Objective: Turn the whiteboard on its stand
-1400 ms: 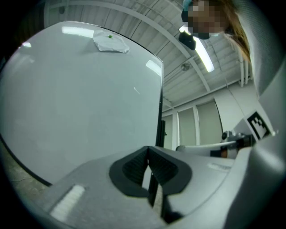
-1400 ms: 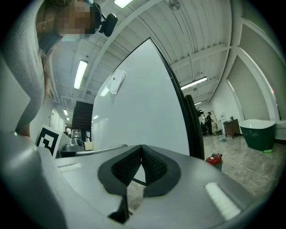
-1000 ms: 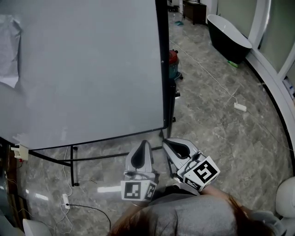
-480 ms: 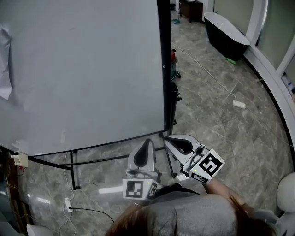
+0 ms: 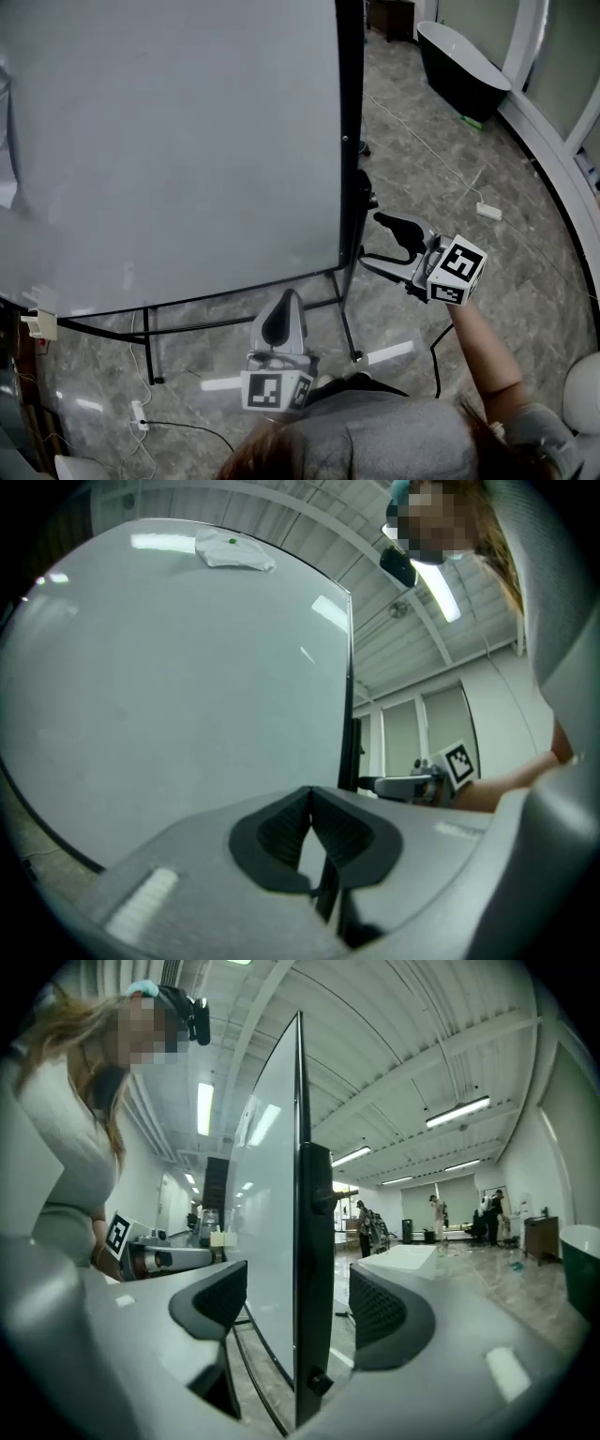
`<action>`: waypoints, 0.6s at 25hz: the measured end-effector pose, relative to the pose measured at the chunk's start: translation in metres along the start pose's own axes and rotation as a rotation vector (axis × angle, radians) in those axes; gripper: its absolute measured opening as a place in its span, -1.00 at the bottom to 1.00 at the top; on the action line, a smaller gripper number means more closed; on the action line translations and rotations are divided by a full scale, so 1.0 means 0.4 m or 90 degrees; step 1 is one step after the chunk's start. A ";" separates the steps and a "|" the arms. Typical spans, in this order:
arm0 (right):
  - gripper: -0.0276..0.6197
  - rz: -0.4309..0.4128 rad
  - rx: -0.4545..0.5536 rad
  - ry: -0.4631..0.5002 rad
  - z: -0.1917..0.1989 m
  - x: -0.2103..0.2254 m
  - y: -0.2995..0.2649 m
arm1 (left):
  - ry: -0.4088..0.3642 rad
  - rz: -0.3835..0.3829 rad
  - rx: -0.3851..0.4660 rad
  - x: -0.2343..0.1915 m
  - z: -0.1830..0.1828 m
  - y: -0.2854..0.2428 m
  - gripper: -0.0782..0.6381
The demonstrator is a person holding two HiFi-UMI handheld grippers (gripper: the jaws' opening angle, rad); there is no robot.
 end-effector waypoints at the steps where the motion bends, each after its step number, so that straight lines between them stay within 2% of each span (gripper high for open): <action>1: 0.13 -0.027 0.010 -0.008 0.001 0.020 -0.018 | -0.002 -0.005 -0.003 -0.007 -0.002 0.006 -0.79; 4: 0.17 -0.101 0.036 -0.020 -0.005 0.059 -0.079 | -0.006 -0.020 -0.009 -0.020 -0.004 0.021 -0.80; 7: 0.17 -0.146 0.010 -0.012 -0.014 0.069 -0.136 | 0.000 -0.036 -0.012 -0.024 -0.004 0.040 -0.80; 11: 0.17 -0.232 0.001 0.023 -0.032 0.052 -0.193 | 0.007 -0.062 -0.015 -0.040 -0.006 0.063 -0.79; 15: 0.11 -0.277 0.015 0.024 -0.044 0.036 -0.229 | 0.004 -0.075 -0.012 -0.049 -0.011 0.080 -0.79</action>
Point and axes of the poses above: the fingertips, and each gripper's own axes: y backward along the fingers, x to its right, z out of its underside, the point moved 9 cm from there along y, backward along the fingers, and after that the axes turned 8 degrees about z, right-handed, at the moved point
